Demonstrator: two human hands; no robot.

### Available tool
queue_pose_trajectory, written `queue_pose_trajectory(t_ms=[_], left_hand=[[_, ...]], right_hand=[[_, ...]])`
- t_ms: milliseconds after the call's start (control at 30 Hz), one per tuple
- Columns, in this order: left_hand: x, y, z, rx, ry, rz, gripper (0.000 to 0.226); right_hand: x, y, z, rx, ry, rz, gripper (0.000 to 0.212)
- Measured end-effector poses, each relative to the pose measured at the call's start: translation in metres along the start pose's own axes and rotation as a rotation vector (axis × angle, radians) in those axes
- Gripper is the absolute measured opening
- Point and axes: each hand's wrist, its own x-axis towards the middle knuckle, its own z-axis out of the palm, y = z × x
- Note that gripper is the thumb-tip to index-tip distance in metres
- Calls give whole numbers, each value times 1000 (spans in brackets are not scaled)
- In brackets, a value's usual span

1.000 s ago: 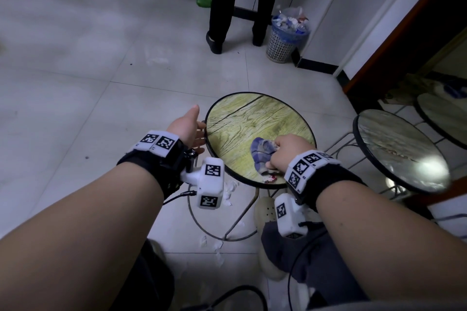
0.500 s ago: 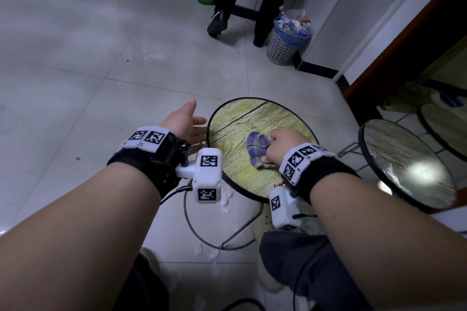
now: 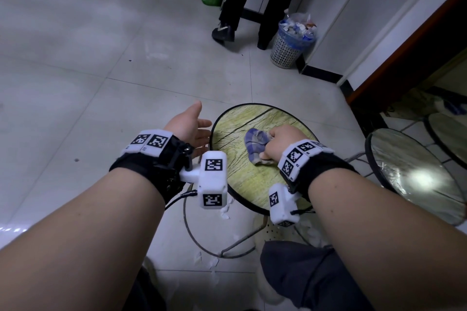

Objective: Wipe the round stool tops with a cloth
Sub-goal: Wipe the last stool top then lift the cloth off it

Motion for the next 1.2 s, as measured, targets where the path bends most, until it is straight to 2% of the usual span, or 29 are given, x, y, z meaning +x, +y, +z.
queue_pose_trajectory(t_ms=[333, 600, 767, 900, 1000, 1100, 1167, 1200], left_hand=[[8, 0, -3, 21, 4, 6, 59], [15, 2, -5, 8, 11, 15, 59], [21, 2, -4, -9, 23, 28, 61], [26, 3, -4, -12, 53, 37, 60], [28, 4, -4, -6, 77, 45, 59], [30, 5, -3, -14, 90, 45, 60], [30, 6, -3, -30, 95, 43, 62], [31, 8, -3, -42, 98, 40, 62]], right_hand=[[23, -7, -1, 15, 30, -7, 36], [40, -12, -4, 3, 43, -50, 15], [49, -16, -7, 13, 35, -66, 30], [56, -20, -9, 7, 38, -75, 22], [59, -22, -11, 34, 28, -96, 26], [62, -26, -15, 44, 35, -120, 15], [65, -27, -17, 56, 38, -123, 19], [68, -27, -18, 53, 38, -129, 14]])
